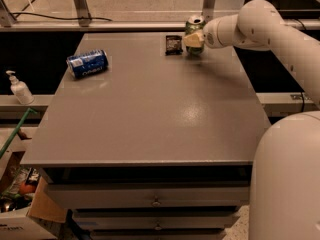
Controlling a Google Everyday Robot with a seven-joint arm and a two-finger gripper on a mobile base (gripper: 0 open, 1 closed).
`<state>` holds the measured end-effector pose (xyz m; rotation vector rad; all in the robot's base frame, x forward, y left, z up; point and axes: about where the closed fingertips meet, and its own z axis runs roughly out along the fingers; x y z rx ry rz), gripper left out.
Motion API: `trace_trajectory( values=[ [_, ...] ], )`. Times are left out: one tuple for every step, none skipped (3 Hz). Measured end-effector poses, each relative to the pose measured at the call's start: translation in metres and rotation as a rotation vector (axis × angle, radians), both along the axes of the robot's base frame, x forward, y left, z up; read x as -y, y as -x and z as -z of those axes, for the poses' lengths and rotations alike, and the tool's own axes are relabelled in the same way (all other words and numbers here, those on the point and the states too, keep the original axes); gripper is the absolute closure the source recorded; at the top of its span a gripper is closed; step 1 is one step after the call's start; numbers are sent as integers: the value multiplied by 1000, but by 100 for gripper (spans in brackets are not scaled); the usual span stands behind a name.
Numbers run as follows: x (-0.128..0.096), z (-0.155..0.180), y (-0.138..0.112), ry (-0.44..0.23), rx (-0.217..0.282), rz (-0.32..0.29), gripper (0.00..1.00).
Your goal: Move green can near rxbar chocolate
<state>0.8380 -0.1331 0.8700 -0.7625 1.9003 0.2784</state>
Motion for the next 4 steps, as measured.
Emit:
trace_trajectory(
  values=[
    [2, 8, -4, -7, -8, 7, 100],
    [-3, 13, -5, -18, -23, -1, 84],
    [-6, 17, -6, -21, -34, -4, 60],
    [-6, 15, -6, -21, -34, -4, 37]
  ],
)
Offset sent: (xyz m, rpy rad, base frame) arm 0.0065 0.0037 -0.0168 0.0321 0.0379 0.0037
